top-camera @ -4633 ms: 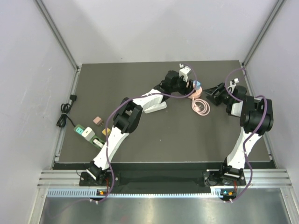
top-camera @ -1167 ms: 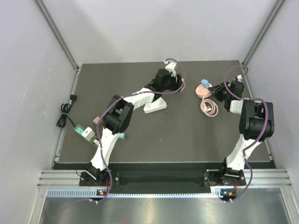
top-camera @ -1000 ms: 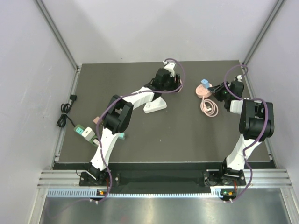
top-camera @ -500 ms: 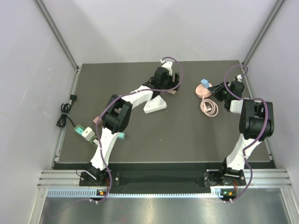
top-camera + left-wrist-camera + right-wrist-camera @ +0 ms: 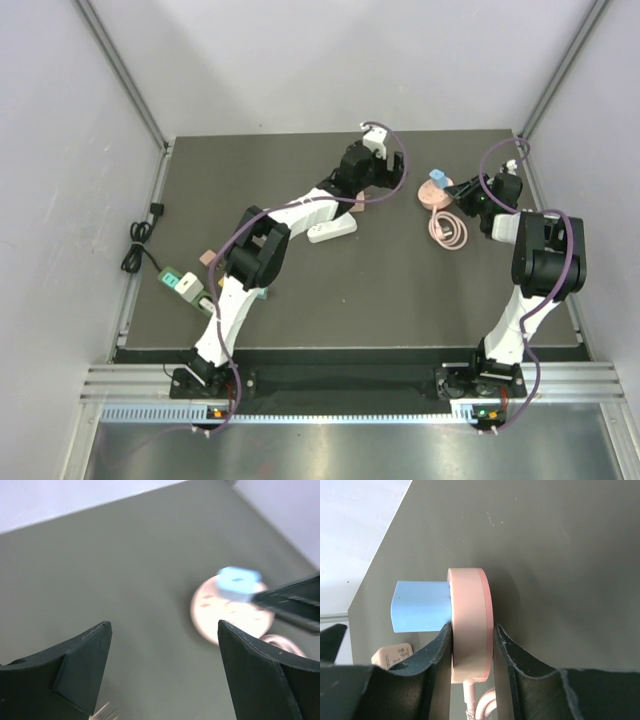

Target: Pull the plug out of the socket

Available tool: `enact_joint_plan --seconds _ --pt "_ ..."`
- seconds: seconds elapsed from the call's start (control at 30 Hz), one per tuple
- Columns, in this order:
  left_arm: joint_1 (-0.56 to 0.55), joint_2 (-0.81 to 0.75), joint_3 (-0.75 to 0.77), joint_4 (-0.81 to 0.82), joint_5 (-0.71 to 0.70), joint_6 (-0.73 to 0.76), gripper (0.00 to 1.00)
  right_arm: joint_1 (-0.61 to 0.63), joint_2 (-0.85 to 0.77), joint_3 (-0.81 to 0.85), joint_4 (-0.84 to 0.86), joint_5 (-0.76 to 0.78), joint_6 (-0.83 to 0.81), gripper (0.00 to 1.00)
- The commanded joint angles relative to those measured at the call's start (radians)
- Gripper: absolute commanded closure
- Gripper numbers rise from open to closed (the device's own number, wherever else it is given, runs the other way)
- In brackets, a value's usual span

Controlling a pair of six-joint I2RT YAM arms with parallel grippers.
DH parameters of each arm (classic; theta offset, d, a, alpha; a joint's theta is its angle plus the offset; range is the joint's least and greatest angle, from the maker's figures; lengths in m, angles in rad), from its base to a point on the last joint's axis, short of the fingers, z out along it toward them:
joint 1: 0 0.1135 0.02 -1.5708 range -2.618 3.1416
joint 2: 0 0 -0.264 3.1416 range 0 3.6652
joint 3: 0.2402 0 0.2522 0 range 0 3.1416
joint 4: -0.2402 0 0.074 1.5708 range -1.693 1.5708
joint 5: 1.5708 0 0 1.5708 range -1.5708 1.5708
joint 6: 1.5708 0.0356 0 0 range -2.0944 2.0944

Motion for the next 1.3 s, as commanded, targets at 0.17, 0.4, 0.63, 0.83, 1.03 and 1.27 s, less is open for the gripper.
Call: enact_joint_plan --seconds 0.17,0.4,0.63,0.83,1.03,1.27 --pt "-0.061 0.138 0.201 0.143 0.112 0.029 0.07 0.0 0.037 0.01 -0.084 0.031 -0.079 1.0" --pt "-0.064 0.229 0.285 0.181 0.14 -0.047 0.07 0.0 0.039 0.008 -0.076 0.025 -0.081 1.0" --pt "-0.064 0.298 0.34 0.241 0.16 -0.117 0.06 0.0 0.043 0.011 -0.073 0.011 -0.085 1.0" --pt "-0.069 0.348 0.391 0.271 0.188 -0.141 0.04 0.003 0.045 0.011 -0.064 -0.021 -0.092 1.0" --pt "-0.073 0.397 0.461 0.252 0.215 -0.163 0.07 0.006 0.051 0.005 -0.036 -0.053 -0.093 1.0" --pt "-0.077 0.422 0.494 0.246 0.221 -0.169 0.2 0.006 0.052 -0.002 0.002 -0.093 -0.085 1.0"
